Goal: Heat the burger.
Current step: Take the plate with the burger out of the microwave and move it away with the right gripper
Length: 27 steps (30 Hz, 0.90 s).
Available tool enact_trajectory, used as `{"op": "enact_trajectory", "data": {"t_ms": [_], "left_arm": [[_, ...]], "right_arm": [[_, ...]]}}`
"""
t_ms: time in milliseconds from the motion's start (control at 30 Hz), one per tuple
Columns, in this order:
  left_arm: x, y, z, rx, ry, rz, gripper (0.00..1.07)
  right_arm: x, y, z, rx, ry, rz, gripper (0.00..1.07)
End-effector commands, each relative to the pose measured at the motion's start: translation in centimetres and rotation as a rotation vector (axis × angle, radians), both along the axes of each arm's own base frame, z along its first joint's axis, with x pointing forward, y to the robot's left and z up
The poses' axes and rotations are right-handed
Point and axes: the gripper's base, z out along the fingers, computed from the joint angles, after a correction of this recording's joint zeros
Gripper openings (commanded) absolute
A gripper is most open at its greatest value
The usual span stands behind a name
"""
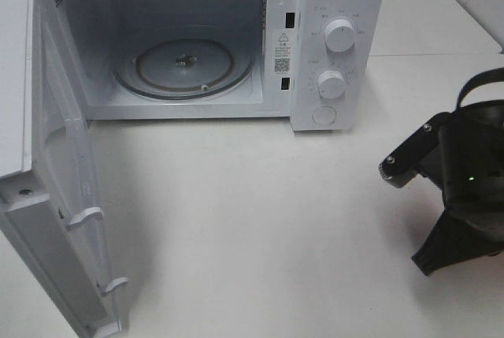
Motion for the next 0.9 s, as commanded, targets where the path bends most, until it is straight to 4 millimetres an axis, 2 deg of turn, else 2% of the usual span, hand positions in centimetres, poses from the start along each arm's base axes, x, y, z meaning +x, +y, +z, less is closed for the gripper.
{"op": "enact_trajectory", "data": {"t_ms": [33, 167, 533, 733, 767, 800, 867, 900], "left_arm": [[-0.2, 0.0, -0.1, -0.003, -0.010, 0.004, 1.00], [-0.2, 0.0, -0.1, -0.003, -0.010, 0.004, 1.00], [-0.2, 0.0, -0.1, -0.003, -0.010, 0.004, 1.00], [-0.2, 0.0, -0.1, -0.003, -0.010, 0.004, 1.00], [-0.2, 0.0, -0.1, -0.003, -0.010, 0.004, 1.00], [-0.2, 0.0, -0.1, -0.003, -0.010, 0.004, 1.00], [-0.2, 0.0, -0.1, -0.003, -0.010, 0.004, 1.00], [-0.2, 0.0, -0.1, -0.003, -0.010, 0.004, 1.00]], "right_arm": [[0.7, -0.2, -1.1, -0.060, 0.004, -0.005, 0.01], [1.3, -0.8, -2.8, -0.053, 0.035, -0.040, 0.01], [2.1, -2.0, -4.3, -0.022, 0.026, -0.127, 0.04], [2.3, -2.2, -4.4, 0.004, 0.024, -0.134, 0.19], [2.3, -2.1, -4.3, 0.014, 0.023, -0.141, 0.28], [2.3, -2.1, -4.3, 0.014, 0.023, -0.141, 0.28], [2.2, -1.7, -3.7, 0.060, 0.027, -0.163, 0.40], [2.2, -1.7, -3.7, 0.060, 0.027, -0.163, 0.40]]}}
